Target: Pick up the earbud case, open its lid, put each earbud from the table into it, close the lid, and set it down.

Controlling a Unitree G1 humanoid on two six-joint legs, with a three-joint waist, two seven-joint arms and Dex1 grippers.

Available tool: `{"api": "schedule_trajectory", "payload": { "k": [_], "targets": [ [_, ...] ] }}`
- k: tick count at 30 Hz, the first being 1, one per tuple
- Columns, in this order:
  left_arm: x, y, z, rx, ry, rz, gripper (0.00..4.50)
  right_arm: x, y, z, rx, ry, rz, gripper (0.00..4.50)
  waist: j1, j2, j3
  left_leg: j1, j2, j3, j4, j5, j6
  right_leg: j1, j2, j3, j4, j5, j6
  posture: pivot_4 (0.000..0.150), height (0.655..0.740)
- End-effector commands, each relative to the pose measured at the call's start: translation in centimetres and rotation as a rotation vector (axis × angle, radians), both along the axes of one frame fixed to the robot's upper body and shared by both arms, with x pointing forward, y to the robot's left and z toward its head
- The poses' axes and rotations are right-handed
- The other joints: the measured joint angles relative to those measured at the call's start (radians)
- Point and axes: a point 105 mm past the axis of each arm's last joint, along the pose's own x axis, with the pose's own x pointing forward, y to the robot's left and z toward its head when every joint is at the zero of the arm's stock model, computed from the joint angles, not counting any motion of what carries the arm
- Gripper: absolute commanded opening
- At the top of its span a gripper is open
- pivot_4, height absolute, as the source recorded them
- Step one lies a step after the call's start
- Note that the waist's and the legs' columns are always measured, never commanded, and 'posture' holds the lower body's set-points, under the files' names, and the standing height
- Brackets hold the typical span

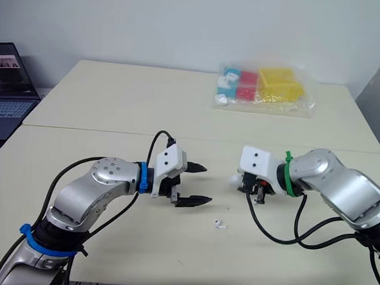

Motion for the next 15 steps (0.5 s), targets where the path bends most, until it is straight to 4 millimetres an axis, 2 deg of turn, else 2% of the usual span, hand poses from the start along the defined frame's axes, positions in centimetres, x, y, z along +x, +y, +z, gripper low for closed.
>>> {"api": "schedule_trajectory", "payload": {
  "k": [1, 8, 15],
  "targets": [
    [-0.1, -1.7, 0.8, 0.012, -0.104, -0.055, 4.50, -0.3, 1.2, 1.5, 0.017, -0.038, 0.077, 0.80, 0.001, 0.000, 0.000, 0.000, 0.000, 0.000, 0.000, 0.000, 0.000, 0.000, 0.000, 0.000, 0.000, 0.000, 0.000, 0.150, 0.7400],
    [-0.8, -3.0, 1.4, -0.010, -0.096, -0.159, 4.50, -0.2, 2.2, 2.8, 0.023, -0.055, 0.117, 0.80, 0.002, 0.000, 0.000, 0.001, 0.000, -0.001, 0.003, 0.000, 0.000, 0.001, -0.001, -0.001, 0.003, 0.000, 0.000, 0.150, 0.7400],
    [-0.4, -2.7, 1.3, -0.004, -0.100, -0.165, 4.50, -0.4, 2.6, 3.1, 0.025, -0.056, 0.136, 0.80, 0.002, 0.000, 0.000, 0.001, -0.001, 0.000, 0.010, 0.000, 0.000, 0.001, -0.001, 0.000, 0.010, 0.000, 0.000, 0.150, 0.7400]
  ]
}}
